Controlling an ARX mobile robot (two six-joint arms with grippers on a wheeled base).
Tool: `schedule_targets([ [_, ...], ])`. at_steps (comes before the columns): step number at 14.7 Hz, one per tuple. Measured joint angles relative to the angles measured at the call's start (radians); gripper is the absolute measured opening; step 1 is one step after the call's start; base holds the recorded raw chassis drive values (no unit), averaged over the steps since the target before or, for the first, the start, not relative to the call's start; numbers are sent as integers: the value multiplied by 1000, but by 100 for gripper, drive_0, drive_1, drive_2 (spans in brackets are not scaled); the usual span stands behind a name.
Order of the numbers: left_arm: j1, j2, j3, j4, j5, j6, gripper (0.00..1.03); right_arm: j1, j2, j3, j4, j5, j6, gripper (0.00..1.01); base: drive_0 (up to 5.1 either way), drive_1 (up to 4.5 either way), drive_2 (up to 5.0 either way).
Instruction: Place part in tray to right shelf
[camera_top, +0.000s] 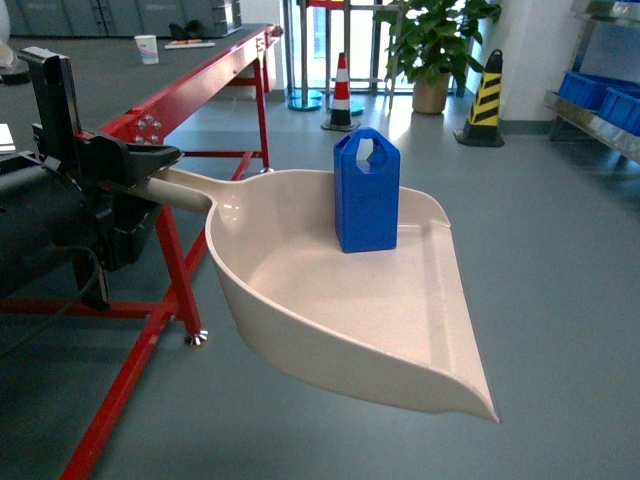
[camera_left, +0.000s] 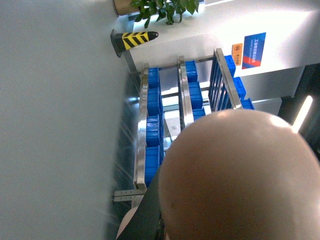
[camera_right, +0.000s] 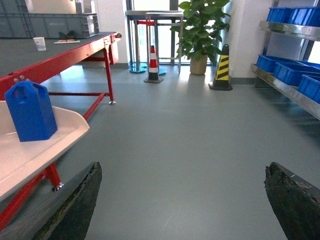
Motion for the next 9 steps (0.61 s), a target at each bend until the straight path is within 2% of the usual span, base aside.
schedule_targets([
  [9, 0, 0, 0, 0, 3, 0, 15, 0, 0, 0, 0, 0, 0, 98, 10, 425, -405],
])
